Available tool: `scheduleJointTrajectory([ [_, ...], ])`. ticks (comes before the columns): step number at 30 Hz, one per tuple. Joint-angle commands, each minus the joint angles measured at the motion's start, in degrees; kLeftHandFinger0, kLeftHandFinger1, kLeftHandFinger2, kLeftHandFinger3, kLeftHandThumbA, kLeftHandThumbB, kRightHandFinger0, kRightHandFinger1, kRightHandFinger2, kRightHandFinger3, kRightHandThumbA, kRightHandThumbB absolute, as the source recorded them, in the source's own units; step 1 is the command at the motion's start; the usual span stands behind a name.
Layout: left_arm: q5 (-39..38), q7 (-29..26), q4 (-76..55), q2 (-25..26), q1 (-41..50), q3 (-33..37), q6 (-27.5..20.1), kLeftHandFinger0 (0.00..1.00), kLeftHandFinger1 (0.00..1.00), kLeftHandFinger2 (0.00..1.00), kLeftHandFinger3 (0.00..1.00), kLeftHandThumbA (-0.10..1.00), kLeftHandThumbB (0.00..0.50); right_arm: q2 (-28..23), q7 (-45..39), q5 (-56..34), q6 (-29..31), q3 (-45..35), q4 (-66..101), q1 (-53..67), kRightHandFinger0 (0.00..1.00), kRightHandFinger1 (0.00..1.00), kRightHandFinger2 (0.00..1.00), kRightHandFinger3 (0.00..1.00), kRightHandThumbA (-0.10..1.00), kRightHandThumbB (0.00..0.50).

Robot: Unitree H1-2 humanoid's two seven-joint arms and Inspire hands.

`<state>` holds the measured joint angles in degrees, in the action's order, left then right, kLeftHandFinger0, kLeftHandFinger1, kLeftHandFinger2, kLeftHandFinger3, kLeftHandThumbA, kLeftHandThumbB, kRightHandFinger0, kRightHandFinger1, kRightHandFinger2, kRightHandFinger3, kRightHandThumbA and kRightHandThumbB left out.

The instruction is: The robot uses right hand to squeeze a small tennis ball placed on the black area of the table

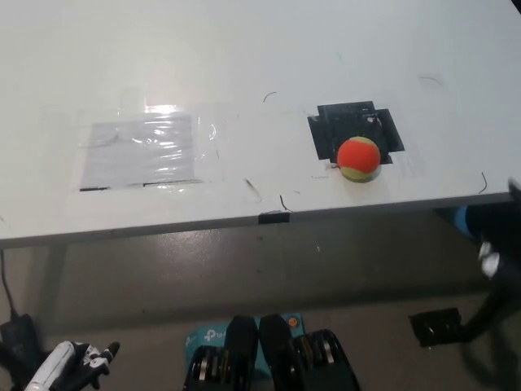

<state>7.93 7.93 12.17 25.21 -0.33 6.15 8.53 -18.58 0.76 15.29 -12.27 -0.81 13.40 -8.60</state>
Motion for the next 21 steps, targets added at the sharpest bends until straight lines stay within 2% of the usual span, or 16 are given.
scheduleJointTrajectory([
  [1, 1.1, 1.1, -1.6, 1.3, -0.1, -0.4, 1.3, 0.09, 0.07, 0.24, 0.28, 0.7, 0.34, -1.4, -2.2, 1.2, -3.9, -0.4, 4.7, -6.0, 1.0, 1.0, 1.0, 1.0, 0.51, 0.332],
  [4, 1.2, 1.3, -1.3, 1.3, -0.2, -0.4, 0.9, 0.12, 0.09, 0.26, 0.28, 0.71, 0.345, -1.1, -1.8, 1.6, -3.4, -0.4, 5.4, -10.8, 1.0, 1.0, 1.0, 1.0, 0.46, 0.318],
  [6, 1.2, 1.4, -0.9, 1.2, -0.6, -0.4, 0.6, 0.11, 0.08, 0.25, 0.28, 0.7, 0.346, -0.3, -1.5, 1.0, -2.3, -0.3, 5.0, -13.8, 1.0, 1.0, 1.0, 1.0, 0.36, 0.274],
  [7, 1.2, 1.6, -0.9, 1.1, -0.9, -0.4, 0.7, 0.13, 0.1, 0.27, 0.28, 0.71, 0.347, -0.1, -1.4, 1.1, -1.3, 0.1, 3.8, -15.7, 1.0, 1.0, 1.0, 1.0, 0.28, 0.233],
  [8, 1.2, 1.6, -0.9, 1.1, -0.9, -0.4, 0.8, 0.14, 0.1, 0.28, 0.28, 0.71, 0.347, 0.0, -1.4, 1.1, -0.9, 0.3, 3.2, -16.5, 1.0, 1.0, 1.0, 1.0, 0.25, 0.215],
  [10, 1.3, 1.6, -0.8, 1.1, -0.9, -0.5, 0.2, 0.15, 0.11, 0.29, 0.28, 0.7, 0.34, 0.4, -1.5, 1.0, -0.4, 0.7, 1.9, -17.7, 0.93, 1.0, 1.0, 1.0, 0.22, 0.202],
  [11, 2.0, 1.5, -0.8, 1.3, -1.3, -0.1, 1.0, 0.17, 0.12, 0.33, 0.29, 0.71, 0.339, 0.6, -1.4, 2.9, -1.1, 2.1, -0.9, -20.5, 0.9, 1.0, 1.0, 1.0, 0.22, 0.223],
  [13, 2.0, 1.5, -0.5, 1.3, -1.4, -0.2, 0.2, 0.17, 0.11, 0.31, 0.31, 0.7, 0.323, 0.7, -2.0, 3.7, -1.6, 3.7, -3.8, -23.1, 0.86, 1.0, 1.0, 1.0, 0.24, 0.243],
  [15, 1.8, 1.7, -0.9, 1.3, -1.2, -0.3, 0.5, 0.16, 0.11, 0.3, 0.32, 0.69, 0.333, 0.5, -4.3, 3.2, -2.7, 5.6, -6.9, -25.5, 0.99, 1.0, 1.0, 1.0, 0.27, 0.265],
  [16, 1.6, 1.7, -0.8, 1.2, -1.2, -0.4, 0.5, 0.16, 0.11, 0.3, 0.32, 0.68, 0.334, 0.4, -4.6, 2.9, -2.4, 6.2, -8.1, -26.2, 1.0, 1.0, 1.0, 1.0, 0.26, 0.27],
  [18, 1.9, 1.9, -0.8, 1.5, -1.2, -0.3, 0.4, 0.16, 0.12, 0.3, 0.31, 0.69, 0.333, 0.1, -6.1, 3.8, -3.5, 8.3, -11.0, -28.5, 1.0, 1.0, 1.0, 1.0, 0.34, 0.284],
  [19, 1.8, 2.0, -0.8, 1.5, -1.3, -0.3, 0.6, 0.18, 0.13, 0.33, 0.31, 0.7, 0.339, 0.4, -6.6, 4.6, -3.9, 9.6, -14.2, -30.8, 1.0, 1.0, 1.0, 1.0, 0.36, 0.304],
  [21, 1.8, 2.1, -0.7, 1.4, -1.3, -0.4, 0.9, 0.22, 0.16, 0.36, 0.32, 0.7, 0.336, 0.5, -6.4, 5.5, -3.3, 11.3, -17.3, -32.9, 1.0, 1.0, 1.0, 1.0, 0.41, 0.313],
])
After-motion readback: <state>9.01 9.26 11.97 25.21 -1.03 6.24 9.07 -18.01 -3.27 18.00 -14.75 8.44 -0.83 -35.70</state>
